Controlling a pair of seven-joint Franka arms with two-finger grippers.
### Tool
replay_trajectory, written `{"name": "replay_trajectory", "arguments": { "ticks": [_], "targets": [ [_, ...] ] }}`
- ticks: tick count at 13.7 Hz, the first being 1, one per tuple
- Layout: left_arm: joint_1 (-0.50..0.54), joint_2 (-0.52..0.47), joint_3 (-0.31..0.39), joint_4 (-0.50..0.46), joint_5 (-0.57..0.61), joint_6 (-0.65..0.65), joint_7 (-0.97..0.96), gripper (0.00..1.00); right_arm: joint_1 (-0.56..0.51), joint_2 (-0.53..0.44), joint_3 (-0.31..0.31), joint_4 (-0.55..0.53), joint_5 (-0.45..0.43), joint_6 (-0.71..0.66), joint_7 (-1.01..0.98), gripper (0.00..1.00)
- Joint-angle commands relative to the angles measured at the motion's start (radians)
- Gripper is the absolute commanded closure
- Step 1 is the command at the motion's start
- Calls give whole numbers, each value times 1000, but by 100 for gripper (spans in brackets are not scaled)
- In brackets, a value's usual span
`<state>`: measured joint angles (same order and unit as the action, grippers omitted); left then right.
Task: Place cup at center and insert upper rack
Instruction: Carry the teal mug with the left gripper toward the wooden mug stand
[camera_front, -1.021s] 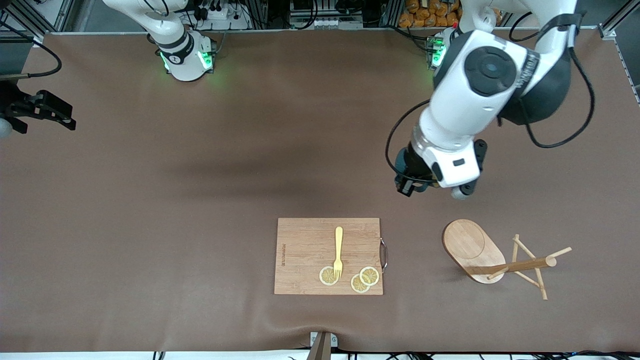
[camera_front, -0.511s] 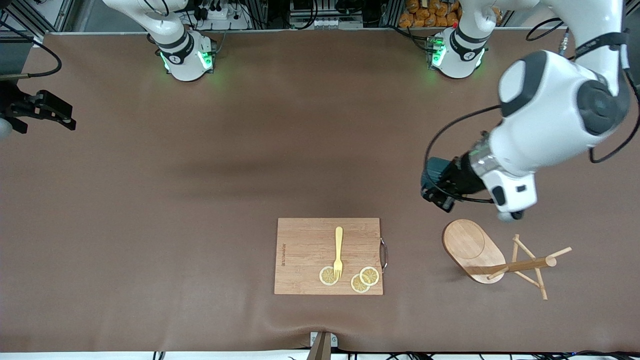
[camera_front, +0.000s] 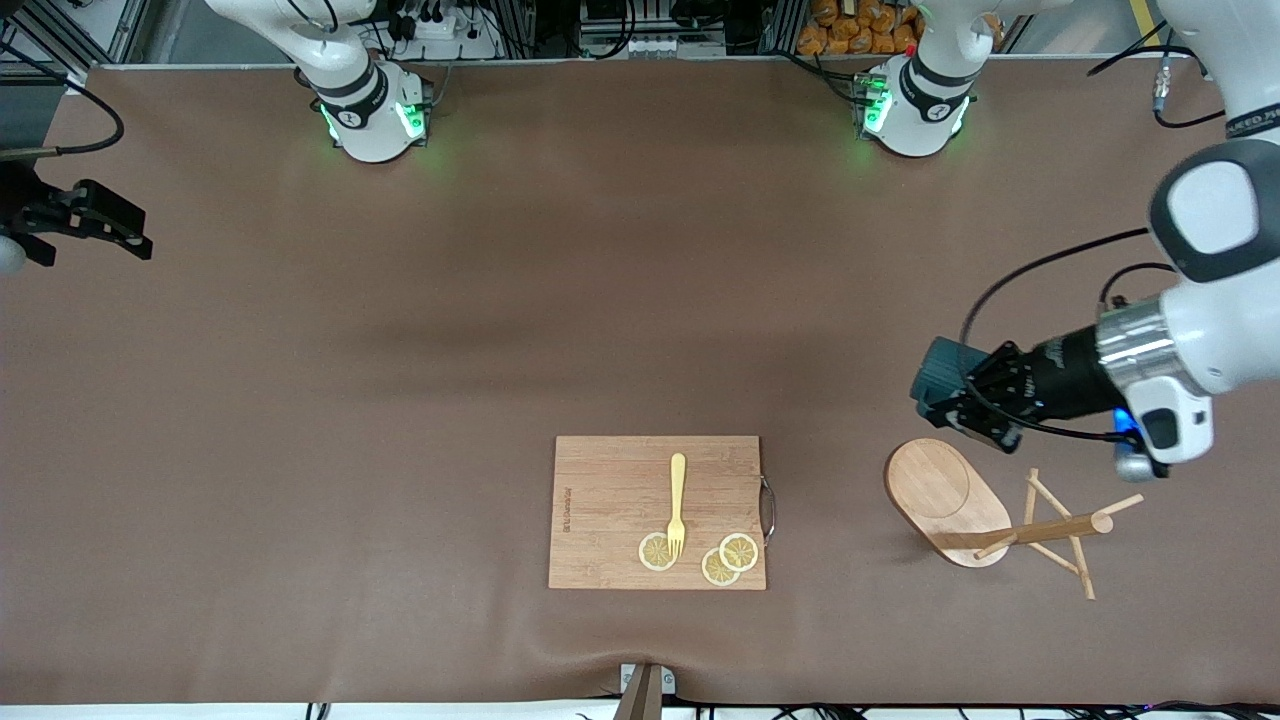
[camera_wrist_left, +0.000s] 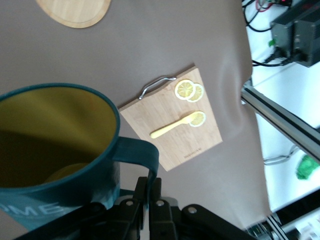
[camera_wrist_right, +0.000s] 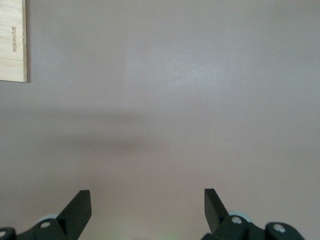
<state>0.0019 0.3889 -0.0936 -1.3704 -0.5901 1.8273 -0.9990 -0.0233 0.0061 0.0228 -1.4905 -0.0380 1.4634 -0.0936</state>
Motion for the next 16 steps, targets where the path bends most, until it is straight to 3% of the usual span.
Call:
{"name": "replay_trajectory", "arguments": {
  "ticks": [1, 3, 8, 11, 16],
  "targets": [
    [82, 7, -12, 2, -117, -63, 130, 100, -4, -28, 0, -24, 12, -3, -5, 0],
    [130, 22, -12, 1, -213, -83, 242, 100, -4, -28, 0, -24, 12, -3, -5, 0],
    [164, 51, -12, 1, -296, -157, 437, 100, -3, -28, 0, -23, 12, -3, -3, 0],
    [219, 94, -11, 2, -356, -221, 649, 100, -1, -29, 0, -24, 12, -11, -3, 0],
    [231, 140, -11, 2, -438, -226, 724, 100, -1, -29, 0, -24, 12, -9, -3, 0]
  ]
}}
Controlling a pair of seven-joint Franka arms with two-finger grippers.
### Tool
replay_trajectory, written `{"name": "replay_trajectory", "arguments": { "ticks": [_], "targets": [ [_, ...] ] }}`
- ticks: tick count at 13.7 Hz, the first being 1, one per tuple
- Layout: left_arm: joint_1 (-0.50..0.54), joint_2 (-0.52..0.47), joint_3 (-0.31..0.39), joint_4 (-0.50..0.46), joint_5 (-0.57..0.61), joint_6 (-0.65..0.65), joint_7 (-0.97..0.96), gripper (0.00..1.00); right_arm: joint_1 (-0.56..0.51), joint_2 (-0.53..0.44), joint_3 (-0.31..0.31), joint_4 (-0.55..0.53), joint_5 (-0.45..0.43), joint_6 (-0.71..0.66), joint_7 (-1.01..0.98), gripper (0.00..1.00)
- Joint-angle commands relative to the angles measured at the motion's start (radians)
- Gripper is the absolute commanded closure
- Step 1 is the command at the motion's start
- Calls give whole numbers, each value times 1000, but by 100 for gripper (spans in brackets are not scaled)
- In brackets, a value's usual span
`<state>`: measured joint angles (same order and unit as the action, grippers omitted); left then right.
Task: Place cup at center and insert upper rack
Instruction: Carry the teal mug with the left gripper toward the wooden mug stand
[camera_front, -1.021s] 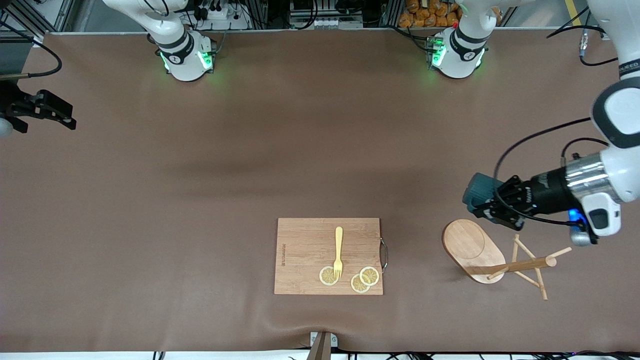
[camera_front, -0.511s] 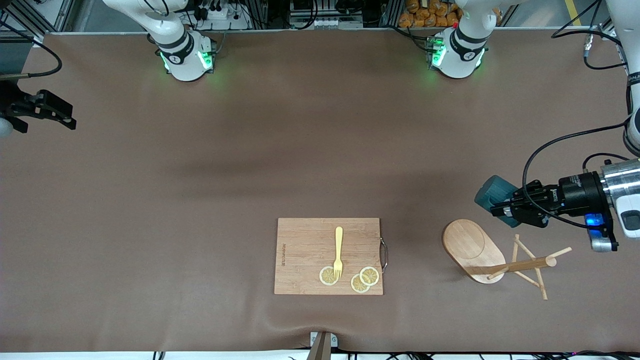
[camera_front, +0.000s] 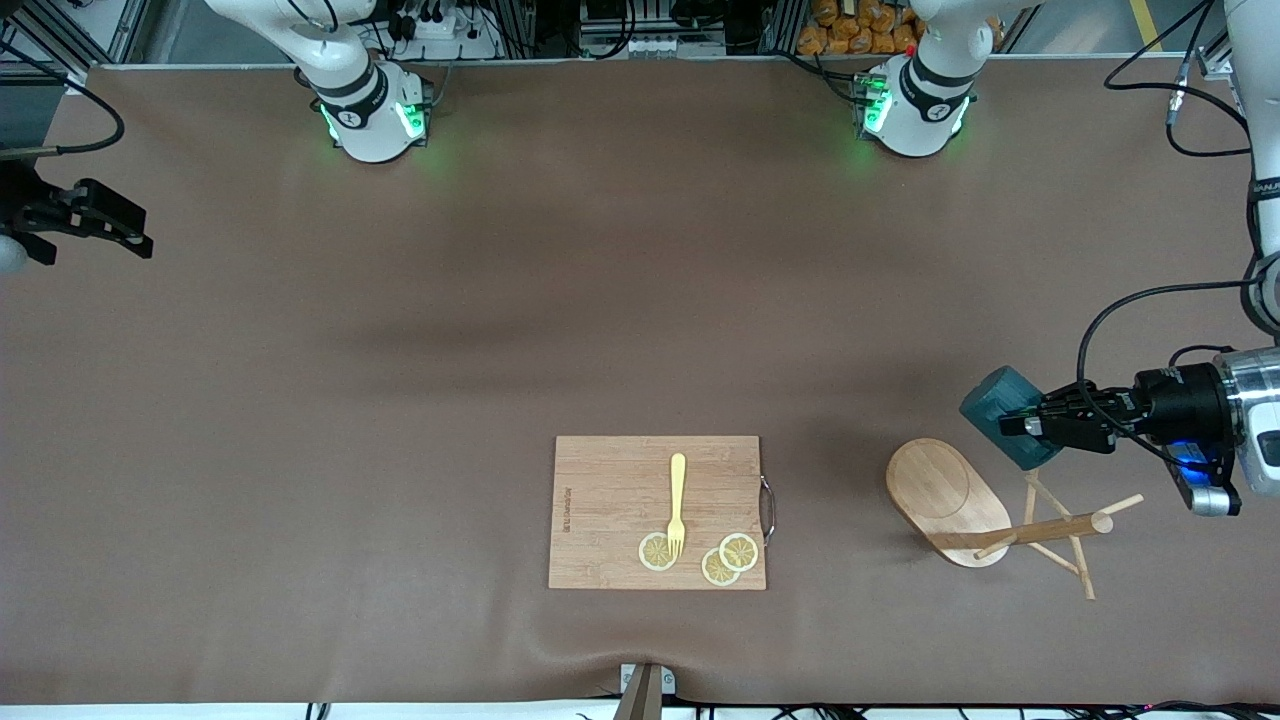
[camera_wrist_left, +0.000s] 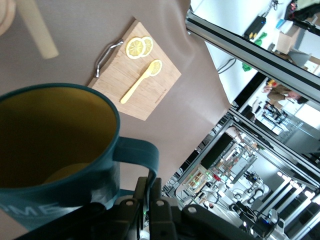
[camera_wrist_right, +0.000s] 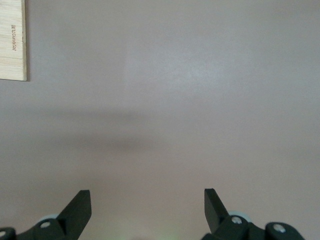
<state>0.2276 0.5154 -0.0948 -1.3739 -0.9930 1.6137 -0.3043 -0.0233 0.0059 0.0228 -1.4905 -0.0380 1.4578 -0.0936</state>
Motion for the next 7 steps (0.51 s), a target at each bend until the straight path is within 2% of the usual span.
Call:
{"name": "replay_trajectory", "arguments": {
  "ticks": [1, 7],
  "targets": [
    [7, 24, -10, 6, -53, -11, 42, 100, -1, -29, 2, -24, 12, -4, -3, 0],
    [42, 81, -5, 9, -150, -3, 100, 100, 0, -29, 2, -24, 10, -4, -3, 0]
  ]
}}
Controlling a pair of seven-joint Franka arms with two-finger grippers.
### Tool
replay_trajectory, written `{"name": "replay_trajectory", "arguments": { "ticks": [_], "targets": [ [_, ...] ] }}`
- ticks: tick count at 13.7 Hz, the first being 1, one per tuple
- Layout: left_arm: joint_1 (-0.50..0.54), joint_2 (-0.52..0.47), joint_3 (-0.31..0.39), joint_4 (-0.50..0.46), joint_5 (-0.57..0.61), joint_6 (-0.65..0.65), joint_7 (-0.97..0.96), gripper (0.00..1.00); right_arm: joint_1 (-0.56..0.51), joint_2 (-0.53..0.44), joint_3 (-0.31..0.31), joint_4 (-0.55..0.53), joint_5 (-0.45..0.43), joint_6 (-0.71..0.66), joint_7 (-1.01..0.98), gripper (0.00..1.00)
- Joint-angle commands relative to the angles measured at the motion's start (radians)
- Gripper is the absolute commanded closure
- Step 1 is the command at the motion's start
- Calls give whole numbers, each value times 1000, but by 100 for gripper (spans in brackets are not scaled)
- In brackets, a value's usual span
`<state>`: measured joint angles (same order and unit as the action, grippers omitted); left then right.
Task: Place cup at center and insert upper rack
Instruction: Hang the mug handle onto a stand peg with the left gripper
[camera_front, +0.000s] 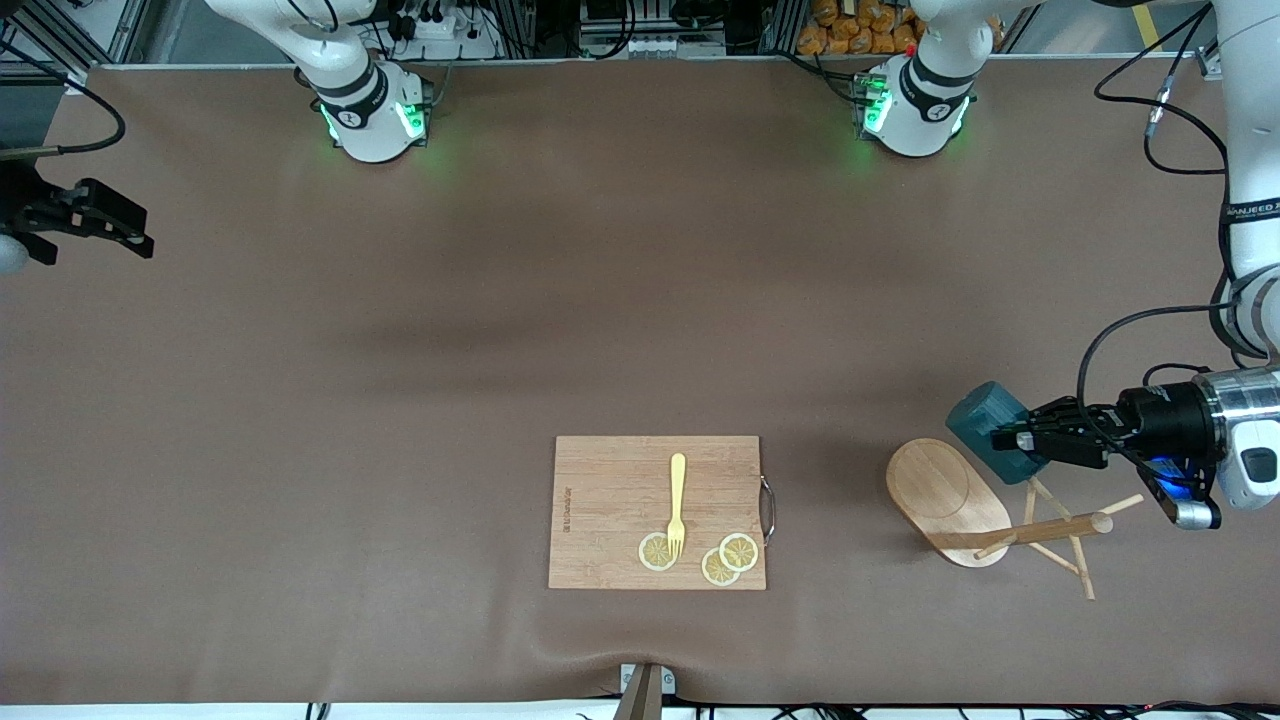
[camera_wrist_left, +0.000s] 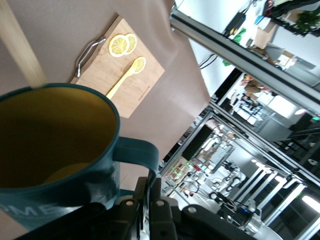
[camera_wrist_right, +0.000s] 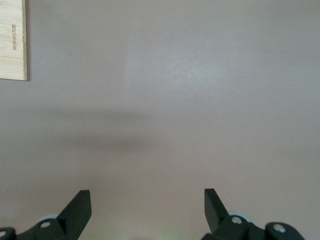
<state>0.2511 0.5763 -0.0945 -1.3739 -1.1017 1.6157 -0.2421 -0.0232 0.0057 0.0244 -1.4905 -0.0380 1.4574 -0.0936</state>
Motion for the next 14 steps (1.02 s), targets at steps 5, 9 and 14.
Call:
{"name": "replay_trajectory", "arguments": {
  "ticks": [5, 9, 14],
  "targets": [
    [53, 71, -2, 16, -111, 9, 82, 100, 0, -29, 0, -24, 12, -8, -3, 0],
    [79, 106, -2, 16, -176, 30, 124, 100, 0, -29, 0, -24, 12, -9, -3, 0],
    [91, 119, -1, 15, -225, 46, 138, 100, 0, -27, 2, -22, 10, -8, -3, 0]
  ]
}}
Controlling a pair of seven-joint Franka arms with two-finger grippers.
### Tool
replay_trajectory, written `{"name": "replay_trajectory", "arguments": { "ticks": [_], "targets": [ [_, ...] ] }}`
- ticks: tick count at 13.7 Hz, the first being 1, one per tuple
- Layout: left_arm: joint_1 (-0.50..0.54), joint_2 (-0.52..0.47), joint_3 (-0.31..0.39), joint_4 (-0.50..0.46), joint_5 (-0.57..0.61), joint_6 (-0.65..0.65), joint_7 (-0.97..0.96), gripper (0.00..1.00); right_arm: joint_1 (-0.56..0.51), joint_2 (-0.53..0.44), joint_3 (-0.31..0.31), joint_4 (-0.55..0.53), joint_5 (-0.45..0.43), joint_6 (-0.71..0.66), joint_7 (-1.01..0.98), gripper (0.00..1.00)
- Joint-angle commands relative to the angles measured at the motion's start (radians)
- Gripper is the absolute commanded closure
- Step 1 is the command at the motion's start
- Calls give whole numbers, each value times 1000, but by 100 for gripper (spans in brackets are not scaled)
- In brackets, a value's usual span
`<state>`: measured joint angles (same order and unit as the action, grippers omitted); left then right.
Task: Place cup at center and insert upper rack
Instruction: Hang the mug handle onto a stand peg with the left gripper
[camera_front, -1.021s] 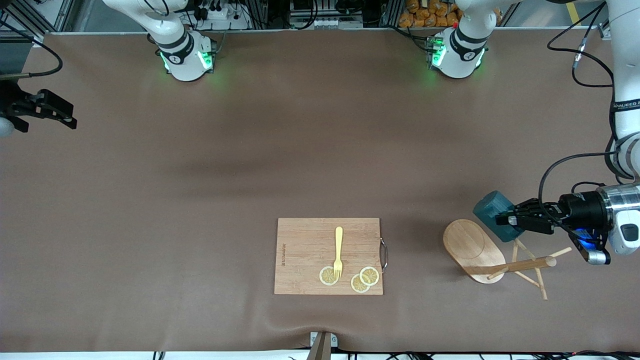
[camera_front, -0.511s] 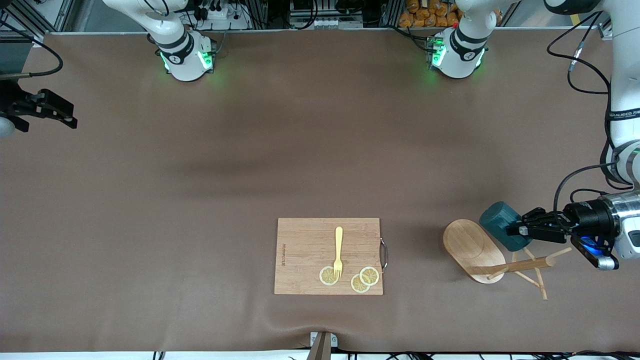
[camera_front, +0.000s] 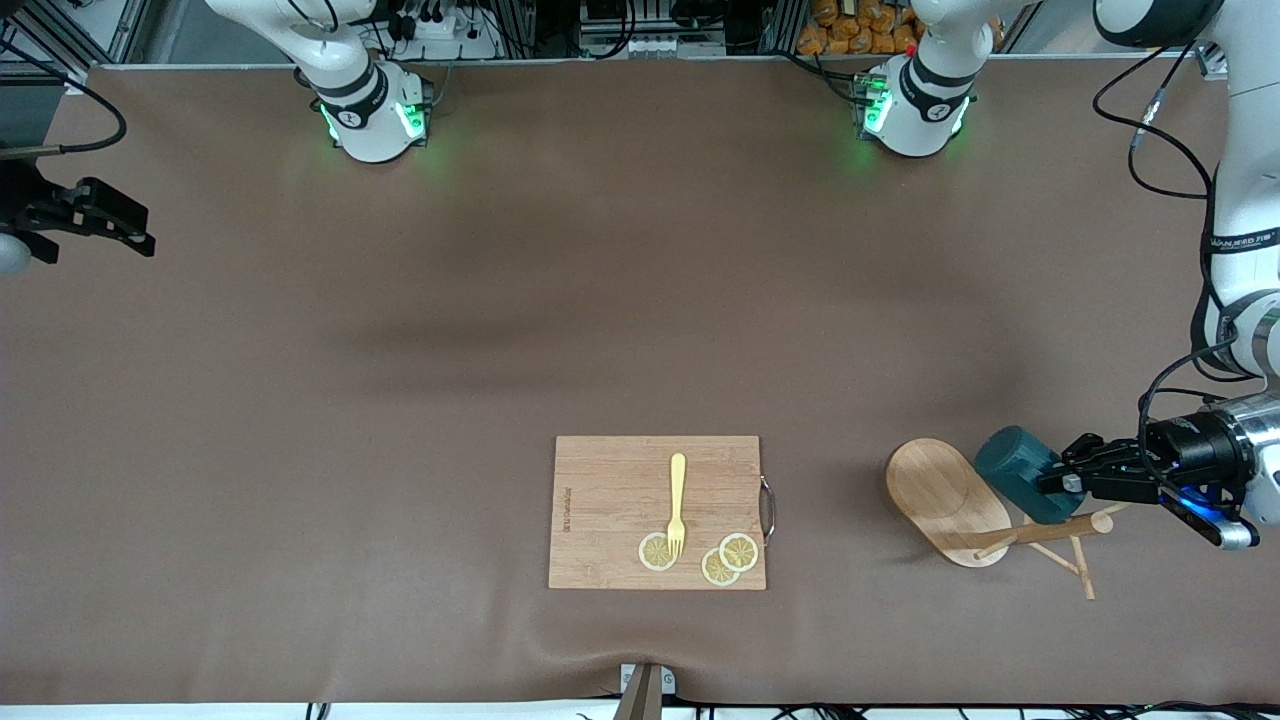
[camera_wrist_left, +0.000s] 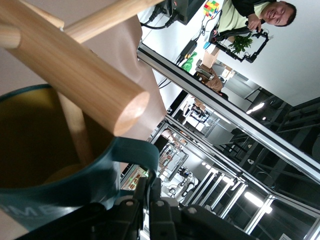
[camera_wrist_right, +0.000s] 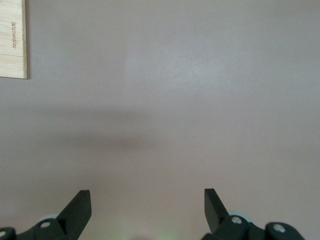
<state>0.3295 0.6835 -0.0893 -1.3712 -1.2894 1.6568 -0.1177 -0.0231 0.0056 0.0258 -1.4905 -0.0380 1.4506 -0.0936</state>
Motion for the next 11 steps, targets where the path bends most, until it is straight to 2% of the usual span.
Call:
{"name": "replay_trajectory", "arguments": {
  "ticks": [1, 11],
  "targets": [
    [13, 14, -6, 12, -51, 5, 18, 100, 0, -27, 0, -22, 12, -2, -3, 0],
    [20, 31, -6, 9, -94, 35, 56, 100, 0, -27, 0, -22, 12, -3, -3, 0]
  ]
}}
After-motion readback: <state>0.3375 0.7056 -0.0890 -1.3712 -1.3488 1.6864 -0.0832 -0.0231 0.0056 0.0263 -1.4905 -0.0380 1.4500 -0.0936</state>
